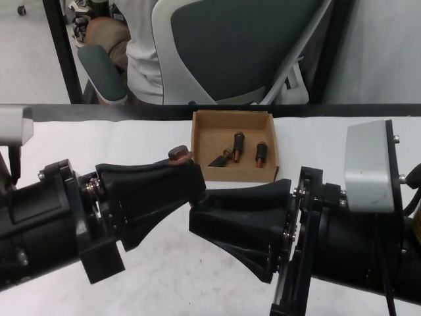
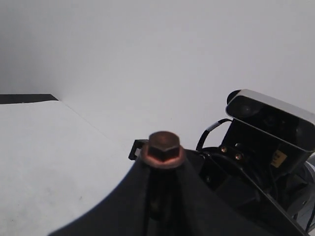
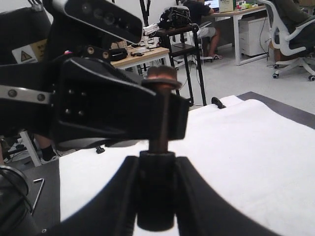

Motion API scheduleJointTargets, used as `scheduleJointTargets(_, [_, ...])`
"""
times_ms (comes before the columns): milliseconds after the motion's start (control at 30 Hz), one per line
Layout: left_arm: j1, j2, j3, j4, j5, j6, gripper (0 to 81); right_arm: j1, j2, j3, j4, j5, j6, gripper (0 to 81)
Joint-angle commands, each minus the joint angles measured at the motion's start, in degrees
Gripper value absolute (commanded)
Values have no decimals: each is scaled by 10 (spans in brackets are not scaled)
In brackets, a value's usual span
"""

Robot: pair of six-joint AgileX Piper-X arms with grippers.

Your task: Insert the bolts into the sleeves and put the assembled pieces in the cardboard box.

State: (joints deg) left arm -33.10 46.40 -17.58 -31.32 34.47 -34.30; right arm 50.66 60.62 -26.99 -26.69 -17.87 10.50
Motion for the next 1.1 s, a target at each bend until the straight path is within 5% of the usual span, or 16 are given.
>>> scheduleJointTargets(0, [-2, -1, -2, -11, 61, 13, 8, -2, -2, -5, -28, 26, -2, 2])
scheduleJointTargets(267, [-2, -1, -2, -11, 123, 14, 39, -2, -2, -5, -28, 26, -2, 2])
scheduleJointTargets(567, [-2, -1, -2, -6, 119, 12, 494, -2, -2, -5, -28, 26, -2, 2])
scheduleJointTargets(1067, [22, -1, -2, 67, 54, 91, 489, -2, -2, -44, -28, 26, -6, 2])
